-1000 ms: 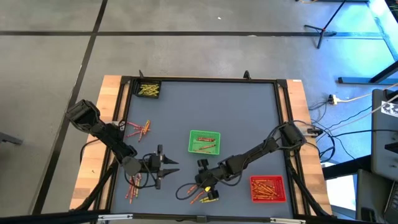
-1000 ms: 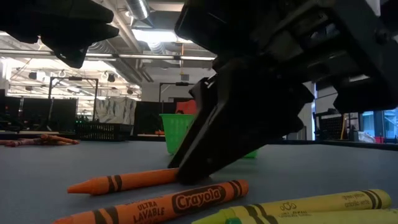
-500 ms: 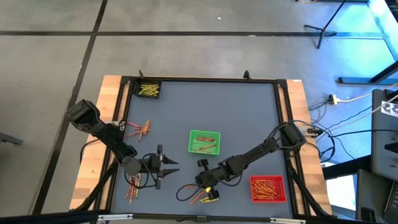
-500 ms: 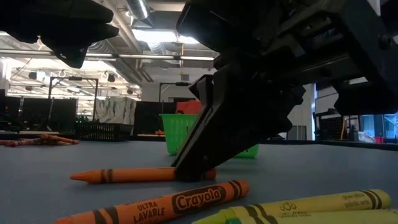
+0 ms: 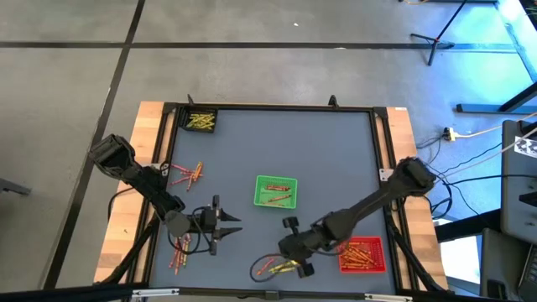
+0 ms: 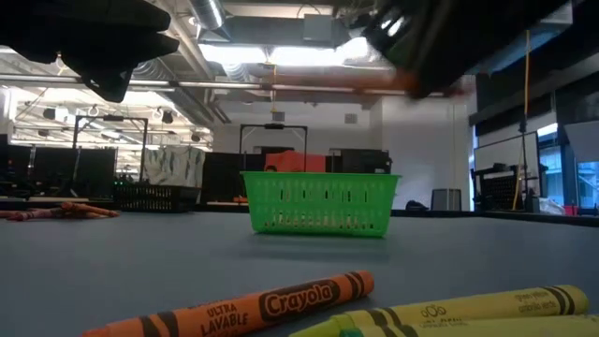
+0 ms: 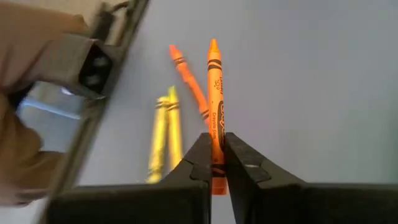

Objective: Sort crayons
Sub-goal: Put the orange crayon into the red bin

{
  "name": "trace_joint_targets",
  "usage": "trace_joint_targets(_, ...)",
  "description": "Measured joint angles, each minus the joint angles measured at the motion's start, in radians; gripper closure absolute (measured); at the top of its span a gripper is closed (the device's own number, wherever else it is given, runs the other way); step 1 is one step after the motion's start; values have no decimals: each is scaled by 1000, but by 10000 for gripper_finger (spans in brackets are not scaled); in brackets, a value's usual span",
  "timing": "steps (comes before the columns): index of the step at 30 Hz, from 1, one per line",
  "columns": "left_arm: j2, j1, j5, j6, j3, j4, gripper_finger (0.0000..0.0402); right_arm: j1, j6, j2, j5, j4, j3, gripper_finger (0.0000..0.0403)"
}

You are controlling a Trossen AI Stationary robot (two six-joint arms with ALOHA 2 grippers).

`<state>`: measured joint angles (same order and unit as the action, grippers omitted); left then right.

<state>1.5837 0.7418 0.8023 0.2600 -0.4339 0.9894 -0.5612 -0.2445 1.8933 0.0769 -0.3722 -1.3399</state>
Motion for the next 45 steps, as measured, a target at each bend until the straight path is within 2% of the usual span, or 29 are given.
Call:
trace_joint_targets(5, 0, 0, 0, 0, 0, 2, 292, -66, -110, -83, 21, -168, -4, 378)
trace_joint_targets(14, 0, 0, -3, 0, 0, 3, 292, -226, -377, -179, 130, -432, -4, 377)
trace_joint_targets(28, 0, -3, -2, 0, 0, 4, 292, -526, -949, -224, 307, -741, -3, 377)
trace_joint_targets(33, 0, -4, 0, 0, 0, 2, 292, -623, -1149, -224, 341, -777, 22, 377)
trace_joint_targets(37, 0, -4, 1, -1, 0, 2, 292, -672, -1273, -224, 321, -775, 82, 377)
trace_joint_targets(41, 0, -4, 1, -1, 0, 2, 292, -692, -1346, -224, 270, -761, 153, 377)
trace_joint_targets(45, 0, -5, 1, -1, 0, 1, 292, -689, -1352, -223, 251, -703, 217, 377)
